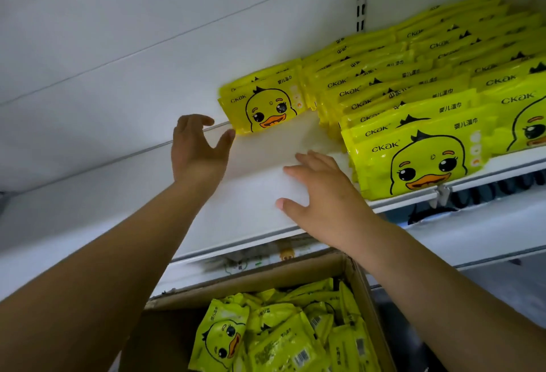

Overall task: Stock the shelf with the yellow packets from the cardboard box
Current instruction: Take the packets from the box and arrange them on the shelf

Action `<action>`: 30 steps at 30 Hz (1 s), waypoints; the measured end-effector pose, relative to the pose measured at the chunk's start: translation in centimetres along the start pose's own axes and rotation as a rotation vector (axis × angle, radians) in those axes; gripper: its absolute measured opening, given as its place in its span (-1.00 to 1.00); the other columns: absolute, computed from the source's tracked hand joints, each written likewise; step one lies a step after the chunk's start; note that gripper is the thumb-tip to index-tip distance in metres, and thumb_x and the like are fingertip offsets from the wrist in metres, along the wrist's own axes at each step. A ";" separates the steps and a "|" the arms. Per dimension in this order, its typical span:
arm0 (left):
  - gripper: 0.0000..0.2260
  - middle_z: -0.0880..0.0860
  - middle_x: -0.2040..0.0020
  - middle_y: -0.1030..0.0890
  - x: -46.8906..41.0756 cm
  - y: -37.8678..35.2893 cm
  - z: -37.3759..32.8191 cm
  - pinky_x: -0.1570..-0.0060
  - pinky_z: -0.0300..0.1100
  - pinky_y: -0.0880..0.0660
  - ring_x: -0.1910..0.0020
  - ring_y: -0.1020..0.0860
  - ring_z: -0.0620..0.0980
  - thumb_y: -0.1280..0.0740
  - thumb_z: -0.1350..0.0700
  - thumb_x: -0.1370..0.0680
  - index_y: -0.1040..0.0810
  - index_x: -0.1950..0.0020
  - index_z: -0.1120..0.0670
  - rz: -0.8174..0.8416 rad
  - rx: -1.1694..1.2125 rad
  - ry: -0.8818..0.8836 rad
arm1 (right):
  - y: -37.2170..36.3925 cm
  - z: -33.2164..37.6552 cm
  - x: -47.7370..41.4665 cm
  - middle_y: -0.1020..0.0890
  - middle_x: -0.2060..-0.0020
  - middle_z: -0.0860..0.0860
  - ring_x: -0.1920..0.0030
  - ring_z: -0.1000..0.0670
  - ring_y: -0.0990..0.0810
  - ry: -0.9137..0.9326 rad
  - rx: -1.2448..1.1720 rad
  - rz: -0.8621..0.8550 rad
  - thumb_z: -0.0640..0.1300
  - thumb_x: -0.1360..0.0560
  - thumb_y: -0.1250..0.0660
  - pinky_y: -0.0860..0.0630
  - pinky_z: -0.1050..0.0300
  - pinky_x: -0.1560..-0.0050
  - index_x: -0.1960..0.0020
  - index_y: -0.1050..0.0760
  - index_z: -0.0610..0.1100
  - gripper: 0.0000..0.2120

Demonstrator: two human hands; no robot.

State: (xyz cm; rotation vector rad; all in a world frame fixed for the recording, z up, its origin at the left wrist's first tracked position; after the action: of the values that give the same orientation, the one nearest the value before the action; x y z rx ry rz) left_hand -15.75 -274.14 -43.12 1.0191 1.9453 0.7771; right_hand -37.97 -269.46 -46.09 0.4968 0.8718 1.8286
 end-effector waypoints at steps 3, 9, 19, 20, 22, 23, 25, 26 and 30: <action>-0.68 0.03 -0.28 -0.56 4.2 2.2 0.9 -0.24 -0.17 -0.37 -0.34 -0.49 0.04 -0.43 -0.07 -0.59 -0.57 -0.24 0.08 0.050 -0.004 0.027 | 0.1 0.6 1.5 -0.29 -0.55 0.01 -0.58 0.02 -0.07 0.066 -0.014 0.005 0.09 -0.56 -0.36 -0.06 0.11 -0.55 -0.51 -0.36 -0.04 -0.43; -0.64 0.01 -0.26 -0.62 13.3 6.7 4.4 -0.31 -0.01 -0.38 -0.31 -0.51 0.09 -0.37 -0.15 -0.59 -0.62 -0.23 0.08 0.188 -0.137 -0.001 | 0.6 1.4 6.4 -0.56 -0.30 0.08 -0.36 0.06 -0.43 0.151 -0.115 0.082 0.06 -0.54 -0.41 -0.34 0.15 -0.37 -0.36 -0.53 -0.01 -0.58; -0.38 0.15 -0.55 -0.39 29.9 13.4 11.4 -0.45 0.15 -0.34 -0.50 -0.36 0.20 -0.26 -0.25 -0.58 -0.44 -0.49 0.13 0.295 -0.378 0.244 | -5.4 3.7 14.9 -0.63 -0.23 0.02 -0.28 -0.02 -0.55 0.202 0.010 0.504 0.09 -0.50 -0.46 -0.45 0.09 -0.27 -0.24 -0.60 -0.03 -0.63; -0.37 0.15 -0.58 -0.34 31.4 13.8 12.1 -0.47 0.16 -0.30 -0.53 -0.32 0.20 -0.29 -0.23 -0.60 -0.38 -0.54 0.14 0.298 -0.391 0.292 | -6.6 3.8 15.4 -0.62 -0.25 0.01 -0.29 -0.03 -0.54 0.191 0.064 0.581 0.10 -0.50 -0.45 -0.45 0.09 -0.26 -0.27 -0.59 -0.04 -0.61; -0.33 0.15 -0.63 -0.24 34.2 14.5 13.8 -0.51 0.16 -0.23 -0.58 -0.25 0.20 -0.30 -0.19 -0.62 -0.25 -0.62 0.13 0.324 -0.390 0.384 | -8.9 3.9 16.2 -0.59 -0.29 -0.02 -0.31 -0.07 -0.52 0.168 0.192 0.710 0.14 -0.52 -0.41 -0.45 0.11 -0.22 -0.32 -0.55 -0.05 -0.56; -0.31 0.14 -0.64 -0.21 35.4 14.8 14.5 -0.51 0.15 -0.23 -0.58 -0.24 0.20 -0.29 -0.19 -0.63 -0.20 -0.64 0.12 0.340 -0.371 0.416 | -10.1 3.8 16.5 -0.58 -0.30 -0.02 -0.31 -0.08 -0.51 0.154 0.240 0.751 0.15 -0.53 -0.40 -0.46 0.11 -0.21 -0.34 -0.53 -0.05 -0.54; -0.27 0.12 -0.65 -0.18 37.2 15.0 15.6 -0.47 0.14 -0.30 -0.57 -0.27 0.20 -0.27 -0.20 -0.63 -0.07 -0.68 0.06 0.380 -0.294 0.445 | -12.3 3.3 16.8 -0.57 -0.31 -0.02 -0.32 -0.10 -0.50 0.123 0.300 0.796 0.16 -0.53 -0.40 -0.47 0.10 -0.19 -0.36 -0.51 -0.04 -0.53; -0.26 0.10 -0.66 -0.17 37.7 15.0 15.8 -0.44 0.13 -0.33 -0.56 -0.29 0.19 -0.27 -0.20 -0.63 -0.01 -0.69 0.03 0.392 -0.239 0.460 | -13.3 3.1 16.9 -0.56 -0.31 -0.03 -0.33 -0.10 -0.49 0.109 0.323 0.809 0.15 -0.53 -0.39 -0.47 0.09 -0.20 -0.37 -0.50 -0.03 -0.52; -0.25 0.07 -0.64 -0.22 38.2 14.1 16.4 -0.33 0.11 -0.41 -0.48 -0.40 0.21 -0.27 -0.19 -0.63 0.03 -0.69 -0.03 0.337 -0.128 0.494 | -17.3 2.0 16.1 -0.53 -0.35 -0.06 -0.39 -0.12 -0.44 0.079 0.374 0.813 0.14 -0.55 -0.37 -0.45 0.04 -0.29 -0.44 -0.42 -0.05 -0.47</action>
State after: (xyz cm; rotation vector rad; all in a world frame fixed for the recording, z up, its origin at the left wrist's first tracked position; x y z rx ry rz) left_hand -10.47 -231.93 -53.97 1.1721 2.1136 1.4356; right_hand -32.51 -250.09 -58.68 1.1481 1.1795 2.4251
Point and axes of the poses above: each hand's wrist, its own x-axis away from the middle knuckle, its own y-axis out of the back of the hand, z = x × y, the point moved 1 cm from there along -x, towards the middle knuckle
